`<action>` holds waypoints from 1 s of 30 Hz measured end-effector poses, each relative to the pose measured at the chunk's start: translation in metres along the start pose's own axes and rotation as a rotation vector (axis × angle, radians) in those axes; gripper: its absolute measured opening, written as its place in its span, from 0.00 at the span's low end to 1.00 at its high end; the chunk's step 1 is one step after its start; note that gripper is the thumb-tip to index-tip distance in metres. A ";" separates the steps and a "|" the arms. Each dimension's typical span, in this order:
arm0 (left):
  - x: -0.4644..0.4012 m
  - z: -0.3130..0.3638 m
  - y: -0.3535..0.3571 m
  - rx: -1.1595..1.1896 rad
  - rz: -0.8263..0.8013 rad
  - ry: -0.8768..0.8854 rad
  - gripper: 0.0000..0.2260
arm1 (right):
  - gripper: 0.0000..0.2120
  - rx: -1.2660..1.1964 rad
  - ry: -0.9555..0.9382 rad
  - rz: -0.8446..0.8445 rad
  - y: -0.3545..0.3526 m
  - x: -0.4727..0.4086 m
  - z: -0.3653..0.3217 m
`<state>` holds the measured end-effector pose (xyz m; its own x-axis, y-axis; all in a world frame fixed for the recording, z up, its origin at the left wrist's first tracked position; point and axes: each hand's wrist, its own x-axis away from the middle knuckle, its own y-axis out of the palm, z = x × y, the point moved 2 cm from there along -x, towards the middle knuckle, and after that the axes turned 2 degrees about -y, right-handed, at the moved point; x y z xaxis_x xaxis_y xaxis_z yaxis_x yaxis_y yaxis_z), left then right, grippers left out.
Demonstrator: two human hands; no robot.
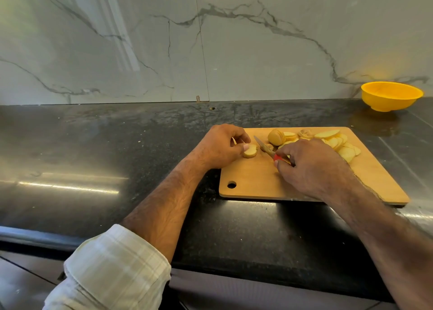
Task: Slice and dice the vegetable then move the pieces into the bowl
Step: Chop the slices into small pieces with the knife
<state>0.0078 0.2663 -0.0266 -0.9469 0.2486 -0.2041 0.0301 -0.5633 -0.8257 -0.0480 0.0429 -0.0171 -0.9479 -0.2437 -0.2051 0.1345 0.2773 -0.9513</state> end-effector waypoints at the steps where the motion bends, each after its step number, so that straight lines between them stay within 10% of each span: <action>1: -0.001 -0.001 0.000 0.010 -0.004 -0.003 0.10 | 0.17 -0.006 0.003 -0.006 -0.001 0.001 -0.001; 30: 0.001 0.004 0.001 0.084 -0.011 -0.038 0.13 | 0.12 0.156 -0.045 -0.024 -0.002 0.027 -0.049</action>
<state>0.0058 0.2632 -0.0253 -0.9585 0.2263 -0.1736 -0.0063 -0.6253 -0.7804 -0.0877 0.0809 -0.0090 -0.9379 -0.2912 -0.1888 0.1586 0.1244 -0.9795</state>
